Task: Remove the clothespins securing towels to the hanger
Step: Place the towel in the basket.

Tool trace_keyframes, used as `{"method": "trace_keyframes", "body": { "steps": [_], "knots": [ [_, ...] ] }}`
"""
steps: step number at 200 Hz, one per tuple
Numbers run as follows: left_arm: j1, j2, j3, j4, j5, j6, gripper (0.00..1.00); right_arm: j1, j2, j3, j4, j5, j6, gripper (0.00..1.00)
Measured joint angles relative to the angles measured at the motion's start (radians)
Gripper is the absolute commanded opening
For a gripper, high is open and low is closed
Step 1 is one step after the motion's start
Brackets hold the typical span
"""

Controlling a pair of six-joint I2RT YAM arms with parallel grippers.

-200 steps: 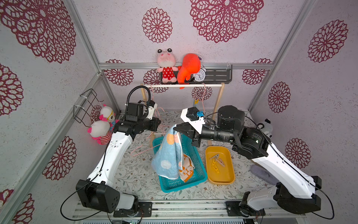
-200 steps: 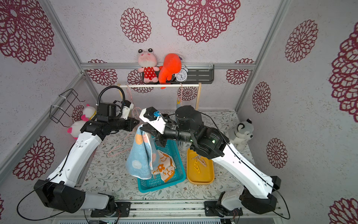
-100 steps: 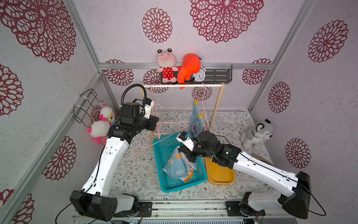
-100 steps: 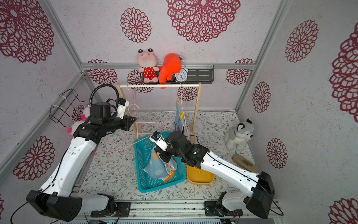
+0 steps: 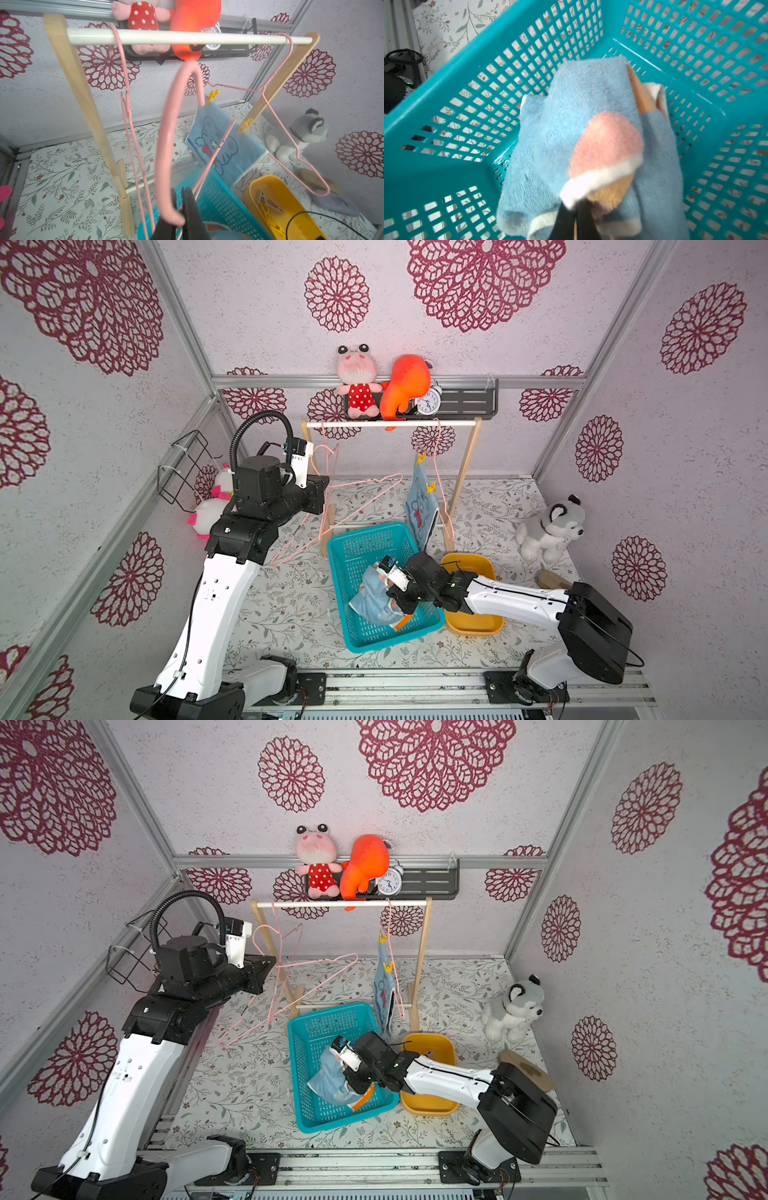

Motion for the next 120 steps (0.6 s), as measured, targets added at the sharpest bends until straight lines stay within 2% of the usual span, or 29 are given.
{"method": "trace_keyframes", "body": {
  "steps": [55, 95, 120],
  "knots": [
    [-0.069, 0.008, 0.081, -0.044, -0.154, -0.017, 0.0, 0.004, 0.141, 0.022, 0.092, 0.037, 0.022, 0.0],
    [-0.105, 0.025, 0.129, -0.047, -0.286, -0.035, 0.0, 0.006, 0.135, 0.044, 0.107, 0.13, 0.027, 0.33],
    [-0.132, 0.064, 0.182, -0.056, -0.348, -0.044, 0.0, 0.006, 0.064, 0.02, 0.103, 0.163, 0.028, 0.51]
  ]
}}
